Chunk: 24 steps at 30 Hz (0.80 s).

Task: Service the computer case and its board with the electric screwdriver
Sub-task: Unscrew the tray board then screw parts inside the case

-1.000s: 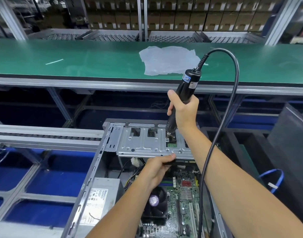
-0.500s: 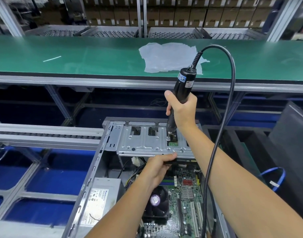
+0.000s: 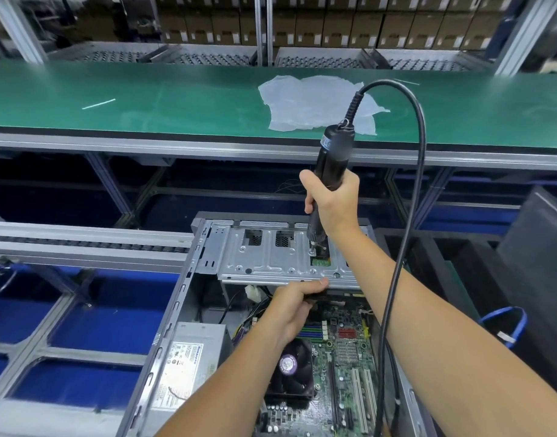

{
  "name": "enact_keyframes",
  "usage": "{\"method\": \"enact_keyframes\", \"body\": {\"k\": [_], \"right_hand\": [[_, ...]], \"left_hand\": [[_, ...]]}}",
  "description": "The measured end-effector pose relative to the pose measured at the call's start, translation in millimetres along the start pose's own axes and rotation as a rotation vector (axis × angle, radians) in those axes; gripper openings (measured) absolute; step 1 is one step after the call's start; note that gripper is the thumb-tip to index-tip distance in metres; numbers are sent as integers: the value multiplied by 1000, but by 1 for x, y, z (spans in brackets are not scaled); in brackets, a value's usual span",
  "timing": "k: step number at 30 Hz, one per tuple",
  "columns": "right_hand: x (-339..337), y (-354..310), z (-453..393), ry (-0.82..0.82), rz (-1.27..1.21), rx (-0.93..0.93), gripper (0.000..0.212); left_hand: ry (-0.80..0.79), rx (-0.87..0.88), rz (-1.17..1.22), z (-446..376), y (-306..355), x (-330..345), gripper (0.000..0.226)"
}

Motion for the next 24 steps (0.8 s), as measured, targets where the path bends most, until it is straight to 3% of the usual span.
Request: {"method": "enact_keyframes", "body": {"k": [3,12,16,18,21,24], "right_hand": [[1,0,0,-24,-18,-3,30],[6,0,0,-56,-11,3,29],[1,2,-1,-31,-39,16,30],[-2,1,0,-12,-50,11,30],[-9,-3,4,36,-80,4,30],[-18,-22,-2,109,-145,-28,30]], "left_hand": [[2,-4,13,0,-1,0,11],[2,-12,8,-3,-3,-1,30],[-21,-12,-47,0,1,2,20],[-48,-60,-269,8,4,2,27],[-33,-158,-872,27,3,-10,66],[35,-22,-1181,36,22,-3,70]]}}
Point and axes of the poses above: each hand's wrist, its own z-axis away from the middle knuckle, its own x-axis out of the palm, y = z × x, the point moved 10 cm from there along -z, towards the middle knuckle, and after that the axes turned 1 degree about -x, right-handed, at the moved point
